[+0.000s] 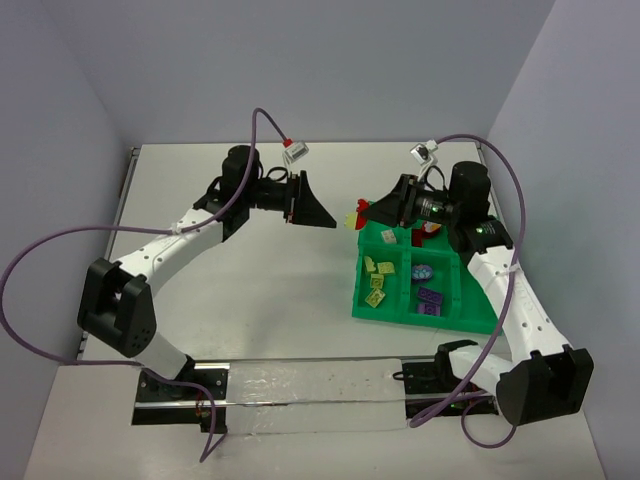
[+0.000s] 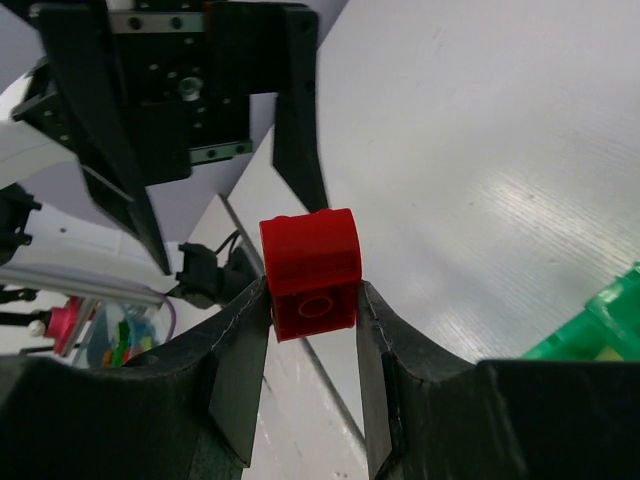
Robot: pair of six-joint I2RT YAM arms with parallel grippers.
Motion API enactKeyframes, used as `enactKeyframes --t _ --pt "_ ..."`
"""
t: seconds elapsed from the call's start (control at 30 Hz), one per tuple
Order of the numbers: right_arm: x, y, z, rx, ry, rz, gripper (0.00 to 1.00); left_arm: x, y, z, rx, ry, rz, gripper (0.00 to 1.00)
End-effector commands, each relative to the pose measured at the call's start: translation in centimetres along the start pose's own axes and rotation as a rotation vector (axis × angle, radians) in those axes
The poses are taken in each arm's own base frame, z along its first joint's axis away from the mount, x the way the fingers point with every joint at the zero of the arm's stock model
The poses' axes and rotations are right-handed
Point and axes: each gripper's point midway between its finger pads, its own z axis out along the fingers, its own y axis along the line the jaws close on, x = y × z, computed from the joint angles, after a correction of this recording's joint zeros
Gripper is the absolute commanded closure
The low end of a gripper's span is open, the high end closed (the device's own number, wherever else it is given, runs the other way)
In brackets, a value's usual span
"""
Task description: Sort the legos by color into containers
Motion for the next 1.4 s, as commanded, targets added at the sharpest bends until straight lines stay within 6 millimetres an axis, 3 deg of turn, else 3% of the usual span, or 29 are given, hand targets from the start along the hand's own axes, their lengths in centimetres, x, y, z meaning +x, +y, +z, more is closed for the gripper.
enactKeyframes --t 0.0,0.2,0.57,0.63,0.77,0.87,1.3,1.37 --pt "-0.7 2.7 0.6 -0.125 -0.007 -0.045 1.0 -1.6 -1.9 1.0 0.065 -0.016 0.081 0.02" --pt "0.3 3.8 1.8 -0.161 0.05 -0.057 1.0 -1.7 -2.6 1.9 0.104 -0.013 0.075 0.05" --pt "0.4 3.5 2.2 -0.152 0.05 -0.042 1.0 -0.8 -4.0 2.1 0.161 0.001 0.101 0.39" --pt "0.4 3.5 2.3 -0.157 0.044 -0.039 1.0 -0.7 -4.1 2.0 0.16 0.003 0.107 0.36" --pt "0.5 3.4 2.4 -0.168 0.047 -0.022 1.0 -0.4 -3.9 2.0 0.155 0.013 0.099 0.15" --pt "0.4 3.3 2.4 -0.166 0.042 -0.022 1.0 -0.2 -3.7 1.9 0.15 0.016 0.094 0.13" --pt "0.0 2.7 2.2 -0.123 0.012 -0.02 1.0 0.0 -3.3 1.8 0.124 0.015 0.091 0.45" --pt "-0.1 2.4 2.1 -0.114 0.004 -0.016 1.0 0.0 -3.3 1.8 0.121 0.012 0.089 0.54"
